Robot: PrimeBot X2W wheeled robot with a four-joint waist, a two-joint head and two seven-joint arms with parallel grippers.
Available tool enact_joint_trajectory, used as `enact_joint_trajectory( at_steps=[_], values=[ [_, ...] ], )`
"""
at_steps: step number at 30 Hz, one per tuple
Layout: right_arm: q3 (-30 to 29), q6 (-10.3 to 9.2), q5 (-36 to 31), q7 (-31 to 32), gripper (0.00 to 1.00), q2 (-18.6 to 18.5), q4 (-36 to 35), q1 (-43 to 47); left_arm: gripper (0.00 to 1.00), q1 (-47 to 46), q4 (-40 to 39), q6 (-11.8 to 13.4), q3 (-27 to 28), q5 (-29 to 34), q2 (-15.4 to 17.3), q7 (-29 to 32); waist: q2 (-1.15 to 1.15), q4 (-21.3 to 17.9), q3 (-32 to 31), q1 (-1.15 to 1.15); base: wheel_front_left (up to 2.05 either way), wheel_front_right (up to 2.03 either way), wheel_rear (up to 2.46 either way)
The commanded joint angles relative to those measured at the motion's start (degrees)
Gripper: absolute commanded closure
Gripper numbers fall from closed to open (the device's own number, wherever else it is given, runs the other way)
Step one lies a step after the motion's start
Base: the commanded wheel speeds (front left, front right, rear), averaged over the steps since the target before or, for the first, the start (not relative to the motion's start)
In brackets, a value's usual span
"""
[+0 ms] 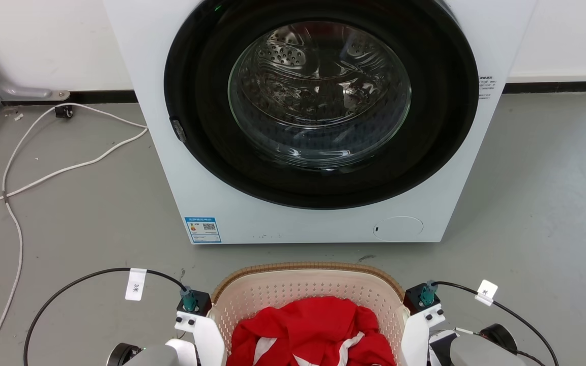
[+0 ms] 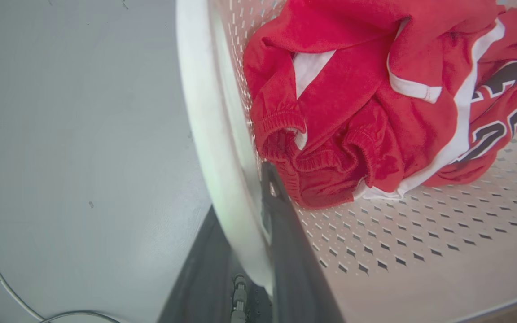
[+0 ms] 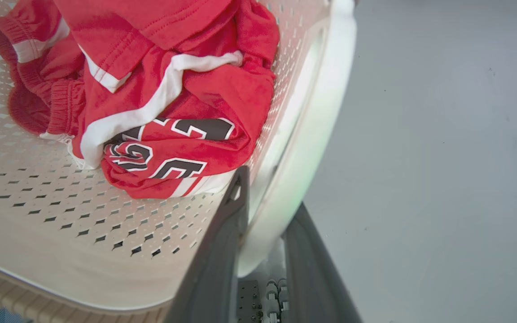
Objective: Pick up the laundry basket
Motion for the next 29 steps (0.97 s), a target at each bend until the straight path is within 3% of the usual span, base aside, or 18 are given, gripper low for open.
enact_joint_trajectory(
  at_steps=[1,29],
  values=[
    [0.36,-0.02,-0.05,-0.24,1.0,-0.49,0.01,-0.48,1.0,-0.76,0.08,-0.2,-0.42,0.16,0.21,-0.28,0.0,0.01,-0.02,0.0,0.0,0.0,0.0],
    [4.04,-0.02,3.28,-1.09,1.0,-0.31,0.85,-1.33,1.0,-1.87,1.12,-0.15,-4.03,-3.7,0.47,-1.78,0.0,-0.05,-0.06,0.0,0.0,0.0,0.0]
  ],
)
